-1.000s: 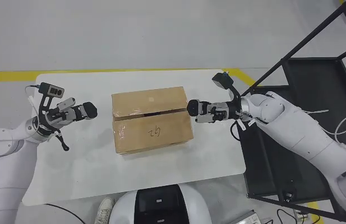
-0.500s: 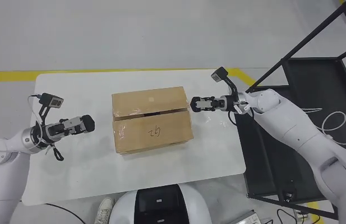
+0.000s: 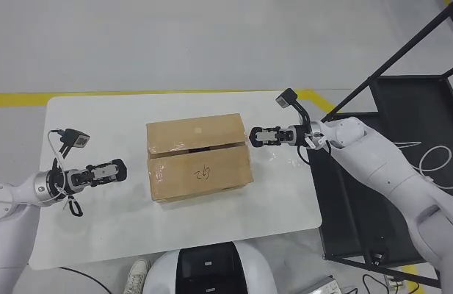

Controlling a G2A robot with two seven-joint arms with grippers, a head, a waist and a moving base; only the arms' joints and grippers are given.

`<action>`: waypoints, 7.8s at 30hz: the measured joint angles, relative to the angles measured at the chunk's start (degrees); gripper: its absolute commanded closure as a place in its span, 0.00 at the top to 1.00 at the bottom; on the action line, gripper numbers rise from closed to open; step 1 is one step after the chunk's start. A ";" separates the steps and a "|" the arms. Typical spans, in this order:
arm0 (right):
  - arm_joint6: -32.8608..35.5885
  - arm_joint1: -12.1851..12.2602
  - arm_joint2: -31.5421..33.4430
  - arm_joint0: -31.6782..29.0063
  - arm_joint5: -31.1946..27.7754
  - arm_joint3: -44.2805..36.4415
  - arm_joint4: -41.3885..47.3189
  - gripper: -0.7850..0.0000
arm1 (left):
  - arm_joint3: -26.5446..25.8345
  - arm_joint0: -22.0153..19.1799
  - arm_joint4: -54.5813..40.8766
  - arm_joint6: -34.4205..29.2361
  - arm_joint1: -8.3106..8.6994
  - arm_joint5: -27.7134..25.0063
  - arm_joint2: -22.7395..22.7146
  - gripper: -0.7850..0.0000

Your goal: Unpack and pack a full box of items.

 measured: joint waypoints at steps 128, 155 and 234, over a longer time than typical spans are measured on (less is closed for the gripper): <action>3.89 -12.92 10.20 -7.90 14.82 9.35 -0.55 1.00 | 0.00 0.00 0.00 0.00 0.00 0.00 0.00 1.00; -1.63 -22.75 11.13 8.84 5.73 26.06 -5.02 1.00 | 0.00 0.00 0.00 0.00 0.00 0.00 0.00 1.00; 2.46 -32.09 11.63 3.12 16.70 24.15 -27.91 1.00 | -10.12 10.94 1.71 4.25 0.93 -4.21 -8.38 1.00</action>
